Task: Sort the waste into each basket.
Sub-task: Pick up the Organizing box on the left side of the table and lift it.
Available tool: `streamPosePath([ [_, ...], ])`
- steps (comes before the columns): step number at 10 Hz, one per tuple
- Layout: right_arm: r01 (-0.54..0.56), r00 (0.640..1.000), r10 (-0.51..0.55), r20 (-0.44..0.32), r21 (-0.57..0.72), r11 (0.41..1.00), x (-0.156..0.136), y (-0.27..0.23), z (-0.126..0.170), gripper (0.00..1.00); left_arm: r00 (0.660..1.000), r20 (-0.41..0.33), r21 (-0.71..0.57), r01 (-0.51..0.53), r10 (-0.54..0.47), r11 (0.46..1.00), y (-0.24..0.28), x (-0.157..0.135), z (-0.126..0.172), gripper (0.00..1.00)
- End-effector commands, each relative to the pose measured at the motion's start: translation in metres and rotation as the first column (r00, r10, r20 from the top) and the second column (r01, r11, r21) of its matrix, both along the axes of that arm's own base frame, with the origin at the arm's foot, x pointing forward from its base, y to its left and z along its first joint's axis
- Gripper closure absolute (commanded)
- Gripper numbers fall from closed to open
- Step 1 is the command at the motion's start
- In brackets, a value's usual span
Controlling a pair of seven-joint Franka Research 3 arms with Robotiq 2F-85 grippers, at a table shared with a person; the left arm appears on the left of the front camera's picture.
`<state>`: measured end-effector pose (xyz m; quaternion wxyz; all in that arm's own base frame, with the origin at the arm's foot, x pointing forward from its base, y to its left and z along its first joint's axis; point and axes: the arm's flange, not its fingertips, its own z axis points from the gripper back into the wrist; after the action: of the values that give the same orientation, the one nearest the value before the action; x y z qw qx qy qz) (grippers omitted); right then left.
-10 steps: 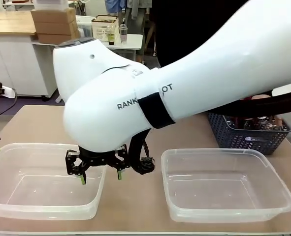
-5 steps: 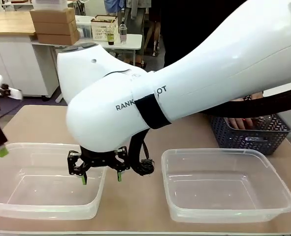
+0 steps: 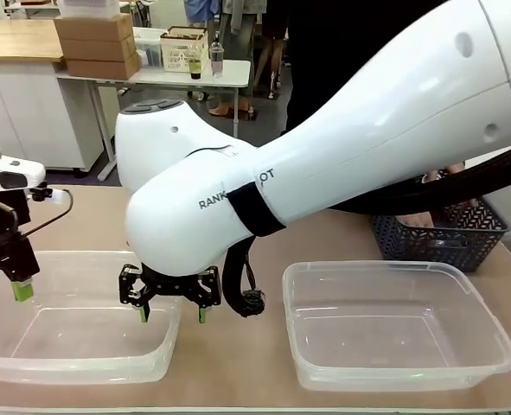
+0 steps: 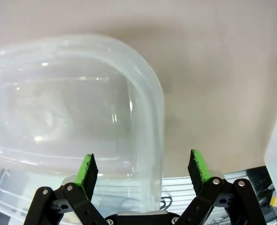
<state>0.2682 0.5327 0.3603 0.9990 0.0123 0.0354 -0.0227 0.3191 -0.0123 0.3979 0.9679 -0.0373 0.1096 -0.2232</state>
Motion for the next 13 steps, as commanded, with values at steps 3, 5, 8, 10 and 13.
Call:
streamPosePath([
  [3,0.024,1.000,-0.024,0.014,-0.018,1.000,-0.009,0.000,0.006,0.00,0.993,0.032,0.084,-0.119,0.116,0.989,0.014,-0.036,-0.037,0.00],
  [5,0.028,1.000,-0.028,0.010,-0.025,0.999,-0.008,0.000,0.007,0.00,0.991,0.026,0.105,-0.132,0.130,0.986,0.019,-0.044,-0.041,0.00],
  [8,0.024,1.000,-0.024,-0.012,-0.015,1.000,-0.005,0.003,0.000,0.00,0.974,0.218,-0.181,-0.025,0.064,0.983,0.036,-0.046,0.022,0.00],
  [10,0.021,1.000,-0.021,-0.015,-0.002,1.000,-0.006,0.002,-0.002,0.00,0.962,0.264,-0.143,-0.039,0.076,0.989,0.041,-0.040,0.035,0.00],
  [13,0.020,1.000,-0.020,-0.013,0.013,1.000,-0.007,-0.002,-0.003,0.00,0.963,0.208,0.072,-0.191,0.173,0.979,0.061,-0.042,0.000,0.00],
])
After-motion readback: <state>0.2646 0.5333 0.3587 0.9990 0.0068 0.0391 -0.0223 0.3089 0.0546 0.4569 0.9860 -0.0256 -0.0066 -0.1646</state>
